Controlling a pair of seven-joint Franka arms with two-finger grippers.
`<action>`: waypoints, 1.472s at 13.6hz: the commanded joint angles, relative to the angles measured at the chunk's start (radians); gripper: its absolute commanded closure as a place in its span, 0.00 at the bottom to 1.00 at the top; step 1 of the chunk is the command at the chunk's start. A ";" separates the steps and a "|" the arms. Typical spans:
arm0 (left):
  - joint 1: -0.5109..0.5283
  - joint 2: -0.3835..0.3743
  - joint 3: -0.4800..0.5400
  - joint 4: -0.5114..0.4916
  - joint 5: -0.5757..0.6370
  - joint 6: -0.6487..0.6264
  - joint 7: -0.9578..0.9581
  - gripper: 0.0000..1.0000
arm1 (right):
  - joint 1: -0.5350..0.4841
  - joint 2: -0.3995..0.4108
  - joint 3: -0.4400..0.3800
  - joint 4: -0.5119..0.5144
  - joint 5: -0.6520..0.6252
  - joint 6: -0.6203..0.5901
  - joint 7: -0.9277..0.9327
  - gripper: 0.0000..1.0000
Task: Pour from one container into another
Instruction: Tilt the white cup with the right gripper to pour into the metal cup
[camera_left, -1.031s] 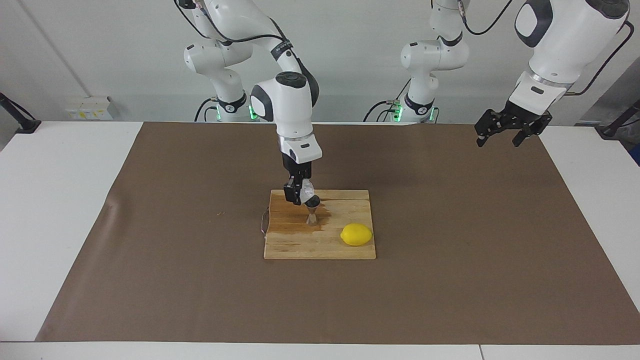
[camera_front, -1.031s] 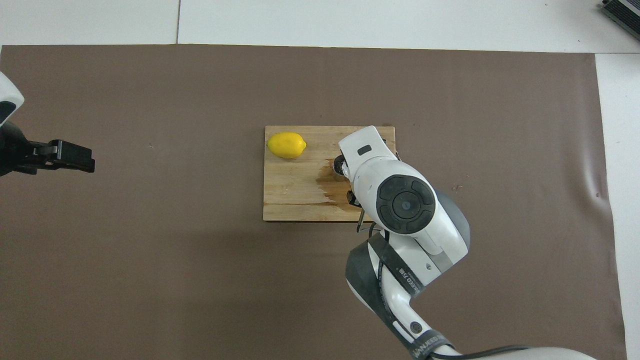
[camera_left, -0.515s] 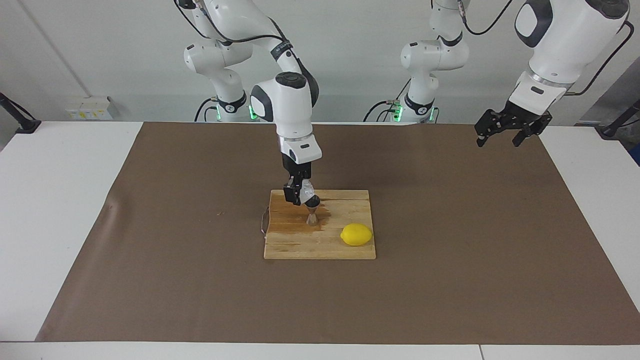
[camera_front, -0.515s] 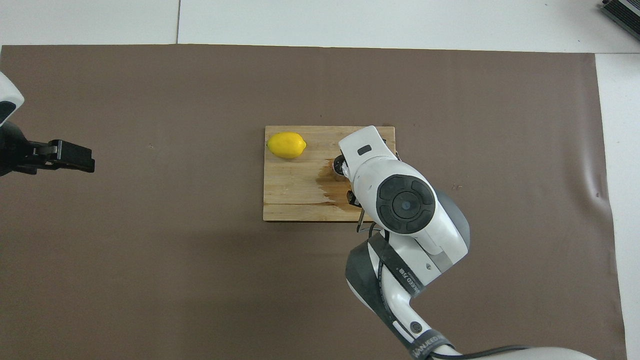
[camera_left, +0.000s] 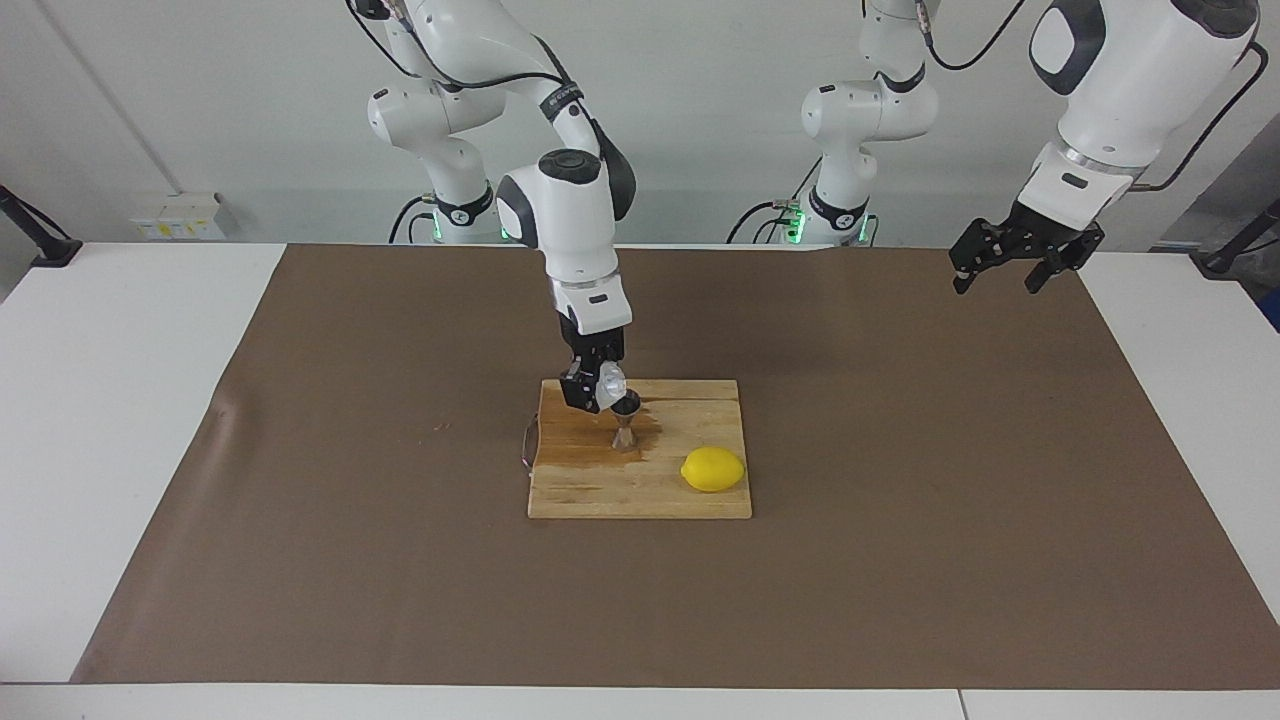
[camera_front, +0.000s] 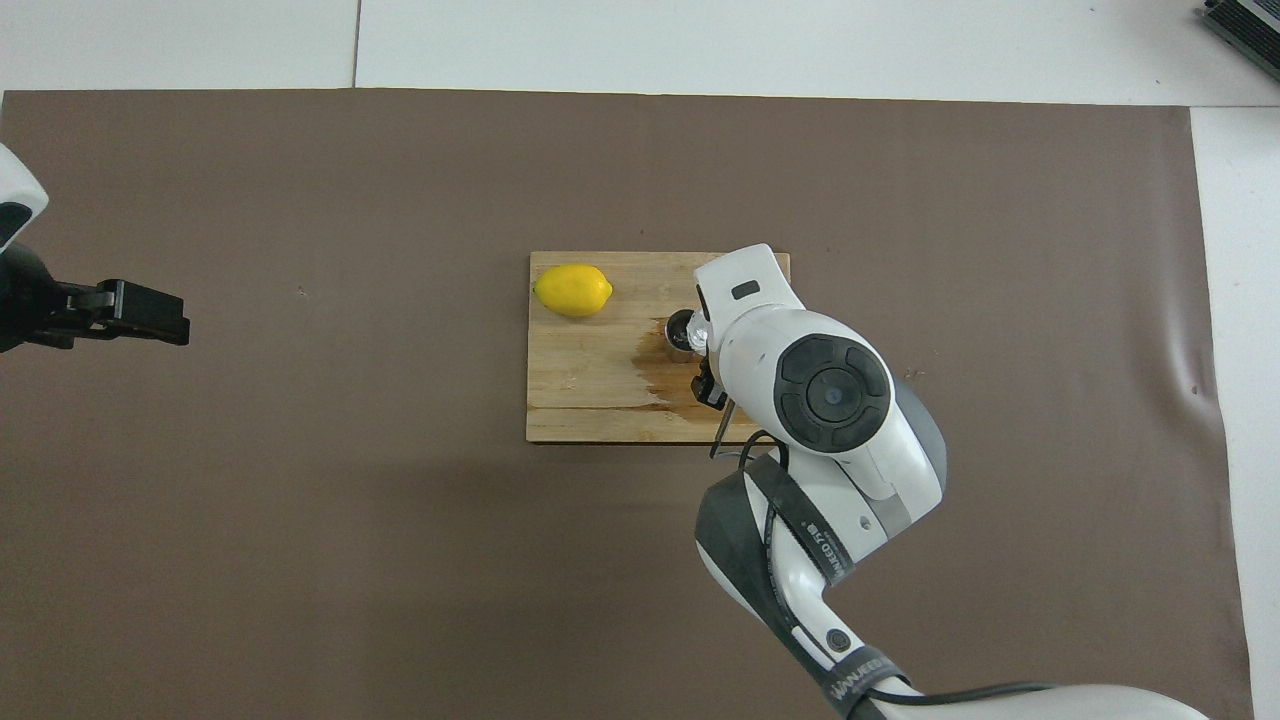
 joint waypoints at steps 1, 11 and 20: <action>0.009 -0.012 -0.004 -0.010 0.006 -0.009 0.010 0.00 | -0.013 0.006 0.009 -0.005 0.068 0.049 -0.006 0.97; 0.009 -0.012 -0.004 -0.010 0.006 -0.009 0.010 0.00 | -0.059 0.006 0.009 -0.014 0.158 0.058 -0.140 0.96; 0.009 -0.012 -0.004 -0.010 0.006 -0.009 0.010 0.00 | -0.104 0.000 0.009 -0.019 0.322 0.052 -0.342 0.96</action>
